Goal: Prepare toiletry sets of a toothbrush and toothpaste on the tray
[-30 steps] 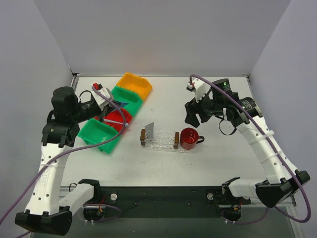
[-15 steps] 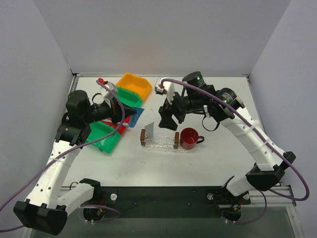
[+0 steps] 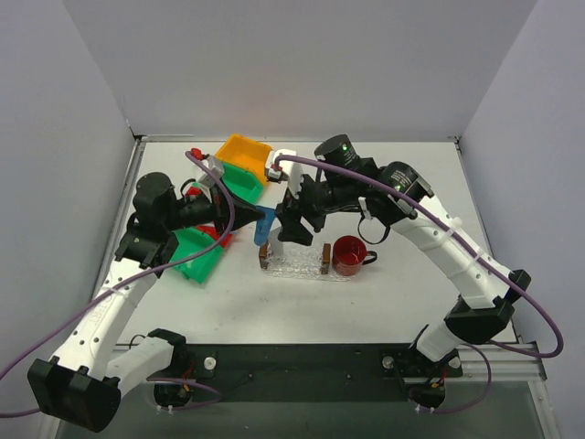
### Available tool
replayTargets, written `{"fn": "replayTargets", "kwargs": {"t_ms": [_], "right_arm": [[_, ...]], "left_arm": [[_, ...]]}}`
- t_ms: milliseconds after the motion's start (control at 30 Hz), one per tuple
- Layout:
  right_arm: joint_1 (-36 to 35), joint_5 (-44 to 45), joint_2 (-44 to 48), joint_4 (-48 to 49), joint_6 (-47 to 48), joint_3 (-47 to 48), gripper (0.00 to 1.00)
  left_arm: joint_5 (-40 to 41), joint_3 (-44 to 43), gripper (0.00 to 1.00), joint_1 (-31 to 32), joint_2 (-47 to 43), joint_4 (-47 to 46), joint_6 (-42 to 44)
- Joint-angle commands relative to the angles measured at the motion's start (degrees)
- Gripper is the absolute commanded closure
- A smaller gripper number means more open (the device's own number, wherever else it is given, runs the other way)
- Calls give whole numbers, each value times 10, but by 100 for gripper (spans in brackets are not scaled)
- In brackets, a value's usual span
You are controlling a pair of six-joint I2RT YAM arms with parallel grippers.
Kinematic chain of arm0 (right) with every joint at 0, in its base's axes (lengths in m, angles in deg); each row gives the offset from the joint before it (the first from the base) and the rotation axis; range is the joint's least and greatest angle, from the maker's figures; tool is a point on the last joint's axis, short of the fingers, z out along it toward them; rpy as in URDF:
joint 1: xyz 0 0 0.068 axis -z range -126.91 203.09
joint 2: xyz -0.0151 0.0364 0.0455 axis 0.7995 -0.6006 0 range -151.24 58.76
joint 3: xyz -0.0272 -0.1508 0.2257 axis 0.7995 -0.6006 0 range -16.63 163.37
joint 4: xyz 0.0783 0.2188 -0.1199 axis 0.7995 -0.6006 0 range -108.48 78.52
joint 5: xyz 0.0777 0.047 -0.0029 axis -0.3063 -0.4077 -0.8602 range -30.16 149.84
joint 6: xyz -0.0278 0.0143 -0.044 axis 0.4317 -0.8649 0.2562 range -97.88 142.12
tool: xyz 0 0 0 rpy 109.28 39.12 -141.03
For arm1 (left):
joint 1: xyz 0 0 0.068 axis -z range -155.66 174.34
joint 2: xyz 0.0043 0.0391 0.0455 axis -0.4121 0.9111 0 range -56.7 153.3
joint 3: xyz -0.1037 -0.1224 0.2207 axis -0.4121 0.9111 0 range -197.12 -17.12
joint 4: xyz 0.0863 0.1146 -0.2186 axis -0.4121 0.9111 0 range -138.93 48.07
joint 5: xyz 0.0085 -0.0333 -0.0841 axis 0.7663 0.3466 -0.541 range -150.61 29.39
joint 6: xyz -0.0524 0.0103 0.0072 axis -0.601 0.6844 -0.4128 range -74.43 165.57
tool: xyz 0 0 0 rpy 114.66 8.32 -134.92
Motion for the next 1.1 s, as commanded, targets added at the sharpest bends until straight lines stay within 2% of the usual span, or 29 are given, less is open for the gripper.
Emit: {"fn": "replayTargets", "kwargs": {"t_ms": [0, 333, 433, 633, 767, 867, 967, 1000, 1067], "right_arm": [[-13, 17, -8, -4, 6, 28, 39], [-25, 35, -22, -2, 14, 38, 43], [-26, 34, -25, -3, 13, 38, 47], [-29, 37, -27, -2, 15, 32, 68], [-31, 35, -30, -2, 13, 30, 73], [-35, 37, -33, -2, 13, 30, 82], [-39, 36, -36, -2, 13, 30, 92], [-39, 37, -36, -3, 13, 29, 100], [-41, 37, -37, -3, 13, 27, 100]], "left_arm": [[-44, 9, 100, 10, -6, -92, -50], [-49, 18, 100, 45, -10, -85, -45], [-50, 19, 100, 48, -12, -83, -42], [-55, 21, 100, 48, -16, -78, -39], [-59, 23, 100, 49, -19, -78, -38], [-61, 24, 100, 51, -20, -78, -37], [-64, 27, 100, 52, -20, -78, -36], [-64, 27, 100, 52, -19, -78, -36], [-64, 28, 100, 52, -20, -79, -35]]}}
